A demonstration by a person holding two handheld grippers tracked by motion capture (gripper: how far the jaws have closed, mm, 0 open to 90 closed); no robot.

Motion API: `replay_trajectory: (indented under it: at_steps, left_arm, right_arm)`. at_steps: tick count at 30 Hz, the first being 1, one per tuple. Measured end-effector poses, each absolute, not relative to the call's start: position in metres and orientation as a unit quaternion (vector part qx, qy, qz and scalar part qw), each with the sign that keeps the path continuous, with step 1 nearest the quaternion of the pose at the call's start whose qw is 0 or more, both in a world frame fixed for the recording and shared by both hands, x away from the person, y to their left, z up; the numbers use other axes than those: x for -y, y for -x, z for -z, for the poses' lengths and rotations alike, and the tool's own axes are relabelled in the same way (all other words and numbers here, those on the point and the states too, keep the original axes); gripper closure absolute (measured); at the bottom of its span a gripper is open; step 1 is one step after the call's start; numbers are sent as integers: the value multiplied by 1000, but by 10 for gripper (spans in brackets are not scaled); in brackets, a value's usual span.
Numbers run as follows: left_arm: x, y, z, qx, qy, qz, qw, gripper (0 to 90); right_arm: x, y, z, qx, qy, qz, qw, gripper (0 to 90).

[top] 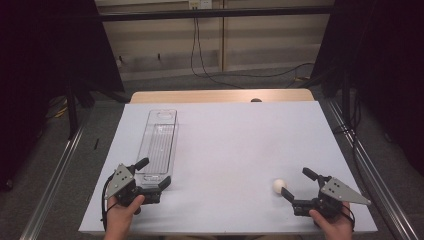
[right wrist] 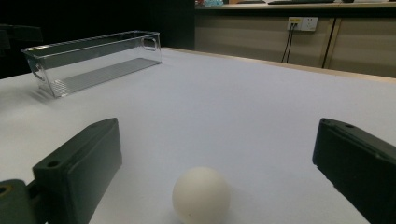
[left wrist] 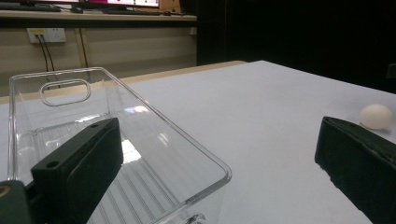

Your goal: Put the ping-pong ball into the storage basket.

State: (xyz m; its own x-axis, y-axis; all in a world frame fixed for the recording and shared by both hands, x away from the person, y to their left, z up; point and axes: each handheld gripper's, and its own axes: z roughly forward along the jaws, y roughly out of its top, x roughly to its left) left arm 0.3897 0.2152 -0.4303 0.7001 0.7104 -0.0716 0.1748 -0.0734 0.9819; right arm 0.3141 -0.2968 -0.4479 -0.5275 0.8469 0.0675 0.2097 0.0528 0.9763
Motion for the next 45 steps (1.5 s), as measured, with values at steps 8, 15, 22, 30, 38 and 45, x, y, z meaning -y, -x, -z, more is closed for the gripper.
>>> replay_trajectory:
  at_steps: [8, 15, 22, 30, 38, 45]
  left_arm:
    - [-214, -390, 429, -316, -701, -218, 601, 11]
    - [-211, -391, 428, -310, -705, -212, 602, 11]
    - [-204, -390, 425, -298, -716, -204, 598, 11]
    - [-190, -389, 420, -291, -721, -185, 601, 10]
    - [-173, -389, 414, -288, -725, -168, 603, 10]
    - [-162, -391, 413, -277, -737, -161, 595, 11]
  right_arm:
    - [297, -314, 448, -669, -392, -564, 284, 8]
    - [296, -314, 448, -669, -392, -563, 285, 8]
    - [296, -314, 448, -669, -393, -563, 283, 9]
    - [297, -315, 447, -669, -390, -565, 284, 9]
    - [295, -315, 447, -669, -391, -565, 283, 9]
    - [296, -314, 447, -670, -389, -564, 286, 9]
